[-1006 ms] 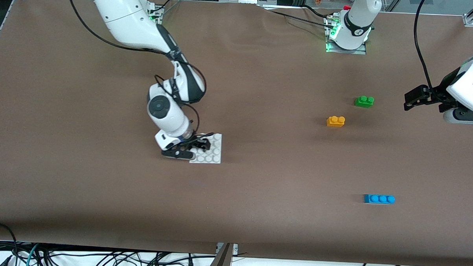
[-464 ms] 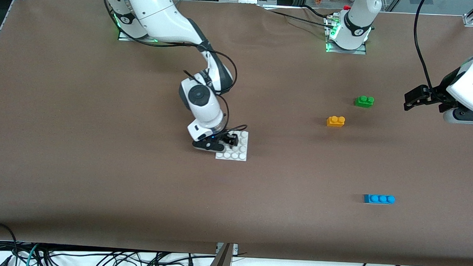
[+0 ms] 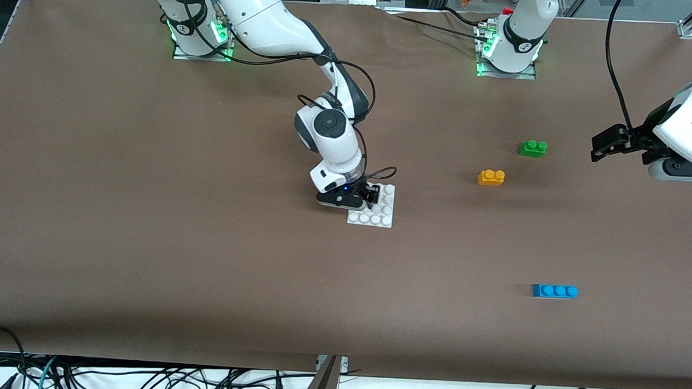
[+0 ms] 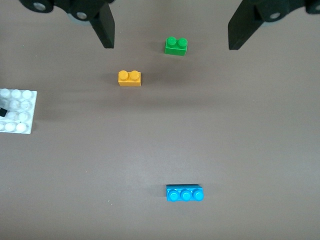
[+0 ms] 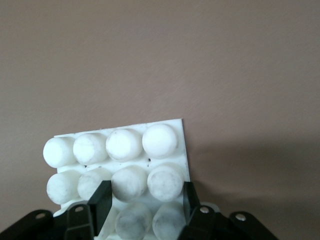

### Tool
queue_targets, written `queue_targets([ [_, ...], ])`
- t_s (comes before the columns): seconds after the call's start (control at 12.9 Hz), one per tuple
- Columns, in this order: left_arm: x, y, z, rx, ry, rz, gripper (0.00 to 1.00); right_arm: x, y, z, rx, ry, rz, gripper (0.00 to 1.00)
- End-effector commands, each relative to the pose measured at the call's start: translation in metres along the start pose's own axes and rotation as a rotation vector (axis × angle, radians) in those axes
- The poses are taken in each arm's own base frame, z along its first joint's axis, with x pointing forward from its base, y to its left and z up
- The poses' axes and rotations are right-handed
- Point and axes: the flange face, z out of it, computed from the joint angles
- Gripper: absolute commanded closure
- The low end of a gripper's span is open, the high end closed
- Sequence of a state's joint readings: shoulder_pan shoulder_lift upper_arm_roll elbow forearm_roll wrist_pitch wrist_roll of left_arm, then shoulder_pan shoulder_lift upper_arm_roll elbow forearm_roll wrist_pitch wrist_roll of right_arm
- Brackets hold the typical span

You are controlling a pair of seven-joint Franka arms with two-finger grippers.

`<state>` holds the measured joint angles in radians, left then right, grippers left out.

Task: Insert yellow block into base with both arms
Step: 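Slide the white base plate with the right gripper toward the table's middle, then release the base plate and retract the right gripper to rest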

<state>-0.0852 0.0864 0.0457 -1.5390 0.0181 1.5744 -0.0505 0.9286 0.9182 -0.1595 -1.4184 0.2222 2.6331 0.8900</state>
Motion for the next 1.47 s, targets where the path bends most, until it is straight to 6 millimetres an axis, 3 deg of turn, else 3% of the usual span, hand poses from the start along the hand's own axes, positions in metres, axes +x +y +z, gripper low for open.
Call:
queue_targets([
  [0.0,0.002,0.0,-0.006,0.012,-0.002,0.018,0.0,-0.016,0.0,0.028,-0.009,-0.016,0.01,0.38],
  [0.23,0.002,0.001,-0.006,0.012,-0.002,0.02,0.0,-0.009,-0.005,0.018,0.004,-0.008,0.01,0.32],
  [0.46,0.002,0.001,-0.006,0.012,-0.002,0.02,0.0,0.023,-0.014,-0.013,0.041,-0.003,0.054,0.0],
  [0.62,0.002,0.0,-0.006,0.012,-0.001,0.018,0.0,0.042,-0.013,-0.032,0.009,-0.019,0.048,0.0],
  [0.77,0.002,0.0,-0.006,0.012,-0.001,0.018,0.0,0.078,-0.007,-0.073,-0.012,-0.032,0.014,0.0],
  [0.93,0.002,0.0,-0.006,0.012,-0.002,0.018,0.0,0.117,0.025,-0.114,-0.049,-0.061,0.009,0.0],
  [1.08,0.002,0.0,-0.006,0.012,-0.002,0.018,0.0,0.16,0.078,-0.166,-0.1,-0.111,0.029,0.0],
  [1.24,0.002,0.0,-0.006,0.012,-0.002,0.018,0.0,0.208,0.149,-0.229,-0.118,-0.177,-0.025,0.0],
  [1.39,0.004,0.011,-0.003,0.009,-0.006,0.034,0.0,0.23,0.215,-0.3,-0.114,-0.227,-0.089,0.0],
])
